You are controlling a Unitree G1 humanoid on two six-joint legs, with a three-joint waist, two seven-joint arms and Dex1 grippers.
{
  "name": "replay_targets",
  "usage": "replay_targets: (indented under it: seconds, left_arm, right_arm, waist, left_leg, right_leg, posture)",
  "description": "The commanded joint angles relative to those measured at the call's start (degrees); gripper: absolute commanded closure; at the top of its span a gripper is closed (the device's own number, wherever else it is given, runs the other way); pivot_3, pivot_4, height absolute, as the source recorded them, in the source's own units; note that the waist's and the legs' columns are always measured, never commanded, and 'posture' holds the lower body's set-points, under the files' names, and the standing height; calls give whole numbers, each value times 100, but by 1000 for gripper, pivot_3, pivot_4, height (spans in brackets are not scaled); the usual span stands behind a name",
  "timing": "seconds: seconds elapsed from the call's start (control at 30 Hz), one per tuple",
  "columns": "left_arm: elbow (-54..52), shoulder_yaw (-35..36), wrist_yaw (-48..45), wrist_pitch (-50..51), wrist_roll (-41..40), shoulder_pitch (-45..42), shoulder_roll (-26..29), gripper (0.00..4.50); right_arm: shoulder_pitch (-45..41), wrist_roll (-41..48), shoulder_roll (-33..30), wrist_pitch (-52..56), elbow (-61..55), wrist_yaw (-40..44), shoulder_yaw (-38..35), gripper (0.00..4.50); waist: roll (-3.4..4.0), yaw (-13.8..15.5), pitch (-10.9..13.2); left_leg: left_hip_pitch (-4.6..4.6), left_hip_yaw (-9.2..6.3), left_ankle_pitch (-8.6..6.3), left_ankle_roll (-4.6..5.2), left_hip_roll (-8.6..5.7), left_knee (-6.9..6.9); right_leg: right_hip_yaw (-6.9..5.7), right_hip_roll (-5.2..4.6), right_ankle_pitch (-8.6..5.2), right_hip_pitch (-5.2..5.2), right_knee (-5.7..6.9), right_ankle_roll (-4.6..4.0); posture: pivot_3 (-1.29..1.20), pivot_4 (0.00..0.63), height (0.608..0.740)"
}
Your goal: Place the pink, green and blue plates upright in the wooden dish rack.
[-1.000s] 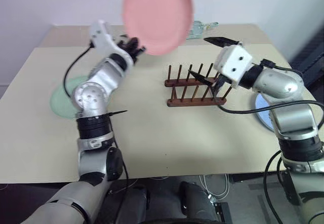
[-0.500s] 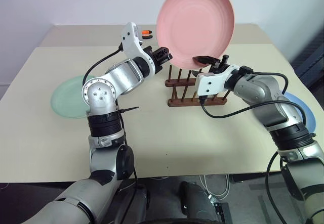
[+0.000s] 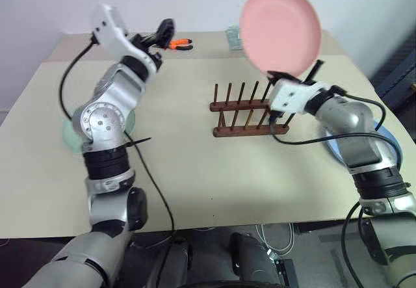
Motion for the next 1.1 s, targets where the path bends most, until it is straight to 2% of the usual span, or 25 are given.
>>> replay_targets:
  seconds: [0.03,0.1,0.2,0.37,0.6,0.97,1.1]
  left_arm:
    - [-269,-1070,-1401,-626,910,568,661,507]
    - [-477,-1513,-2220,-850,1081,1024,993,507]
    - [-855,-1957,-3285,-1097,1120,1590,1327,507]
    - [-1206,-2396,-4481,-1023,1030,2174,1668,507]
    - [-1358,-2499,-4775,-983,1186,2307,1544,507]
    - [-1400,-2484,-4778,-946,1381,2331,1356,507]
    - [-1429,-2419,-4759,-812,1294,2406,1313,434]
  right_arm:
    - [-274,2954,266,2256,-1065,219,-1576,4500]
    - [-364,4433,234,3448,-1326,190,-2238,4500]
    - [-229,5899,190,4704,-1490,-62,-2724,4500]
    - [9,6673,186,5372,-1445,-489,-2864,4500]
    - [9,6787,-7,5416,-1015,-389,-2749,4500]
    - [-172,6018,-517,5153,641,733,-2220,4500]
    - [-246,5752,-545,4893,769,940,-2108,3118]
  waist:
    - [2,25,1]
    - [7,52,4]
    - [9,46,5]
    - [50,11,21]
    - [61,30,24]
    - [61,12,24]
    - [61,7,24]
  left_leg:
    - [1,-1,-3,5,0,0]
    - [-3,-8,-20,36,0,3]
    - [-7,-14,-27,47,3,2]
    - [-4,0,-29,50,10,-3]
    - [-5,6,-29,53,8,2]
    - [-3,8,-29,55,6,4]
    - [-3,8,-30,55,7,4]
  right_leg:
    - [1,0,0,0,0,0]
    - [-2,-1,-1,2,-2,-7]
    - [-7,-8,-11,2,-4,-27]
    - [-4,-7,-15,-2,-3,-37]
    - [-4,-8,-14,-3,-2,-33]
    - [-5,-8,-6,-1,-1,-17]
    - [-5,-7,-6,-1,-1,-16]
  posture:
    - [0,150,740]
    - [0,150,740]
    - [0,150,740]
    - [0,150,740]
    - [0,150,740]
    - [0,150,740]
    - [0,150,740]
